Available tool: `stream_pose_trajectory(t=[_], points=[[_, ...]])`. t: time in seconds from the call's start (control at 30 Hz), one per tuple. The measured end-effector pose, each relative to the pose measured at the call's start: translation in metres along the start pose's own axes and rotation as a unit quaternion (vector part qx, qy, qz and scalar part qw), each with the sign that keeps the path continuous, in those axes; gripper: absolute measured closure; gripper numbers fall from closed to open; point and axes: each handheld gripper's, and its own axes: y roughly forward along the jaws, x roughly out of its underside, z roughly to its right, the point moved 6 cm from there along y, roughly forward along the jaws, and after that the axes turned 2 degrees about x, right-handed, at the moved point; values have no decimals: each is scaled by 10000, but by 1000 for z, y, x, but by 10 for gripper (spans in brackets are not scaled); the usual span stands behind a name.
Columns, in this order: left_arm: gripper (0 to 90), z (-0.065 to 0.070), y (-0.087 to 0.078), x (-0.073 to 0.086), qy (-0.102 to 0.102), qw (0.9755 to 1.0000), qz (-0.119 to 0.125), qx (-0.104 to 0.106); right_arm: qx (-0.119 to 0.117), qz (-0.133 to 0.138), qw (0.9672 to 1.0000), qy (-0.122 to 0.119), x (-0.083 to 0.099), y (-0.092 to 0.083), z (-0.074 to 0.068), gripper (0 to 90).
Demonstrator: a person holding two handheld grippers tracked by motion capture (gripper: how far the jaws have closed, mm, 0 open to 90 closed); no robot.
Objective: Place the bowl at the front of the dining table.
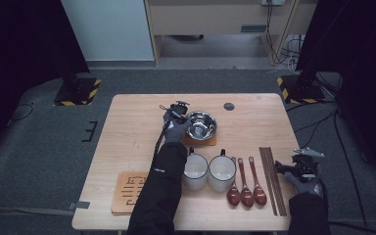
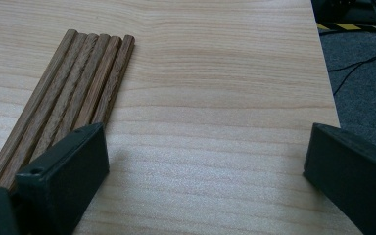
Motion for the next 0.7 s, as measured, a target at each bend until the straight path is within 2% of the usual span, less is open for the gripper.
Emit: stream_pose_trajectory(t=[0.2,0.37,0.47,0.57,0.7], points=[[516,-2,2,2,7,10000,-13,-49,1,0,10000,4,0,0,0,28],[472,-2,0,1,5,10000,46,-85,-1,-1,10000,4,0,0,0,28],[425,-2,-4,-1,-7,9997,209,-96,0,0,10000,4,0,0,0,28],[361,-2,-11,-5,15,9989,473,-73,0,-1,10000,5,0,0,0,28],[316,-1,-24,-11,215,9963,824,-77,5,0,10000,4,0,0,0,29]])
